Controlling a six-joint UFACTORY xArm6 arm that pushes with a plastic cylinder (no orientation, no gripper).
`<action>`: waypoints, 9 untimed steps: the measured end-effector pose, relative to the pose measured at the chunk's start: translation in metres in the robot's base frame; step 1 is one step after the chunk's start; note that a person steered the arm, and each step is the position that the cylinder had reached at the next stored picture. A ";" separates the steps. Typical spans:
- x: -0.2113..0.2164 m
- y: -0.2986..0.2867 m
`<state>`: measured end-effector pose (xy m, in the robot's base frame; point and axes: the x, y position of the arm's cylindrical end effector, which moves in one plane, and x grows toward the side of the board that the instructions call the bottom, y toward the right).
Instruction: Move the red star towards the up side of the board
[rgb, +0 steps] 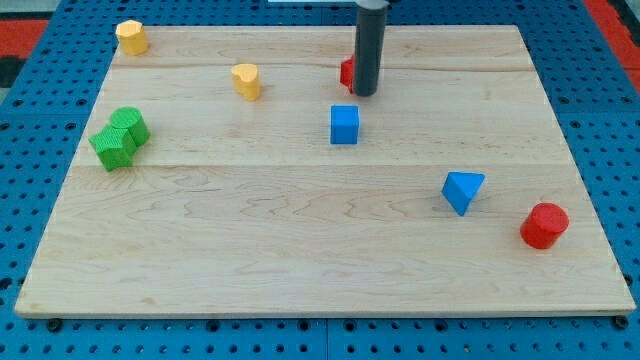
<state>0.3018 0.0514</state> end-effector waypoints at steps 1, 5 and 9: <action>-0.022 0.005; -0.021 -0.010; -0.022 -0.073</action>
<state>0.2799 -0.0217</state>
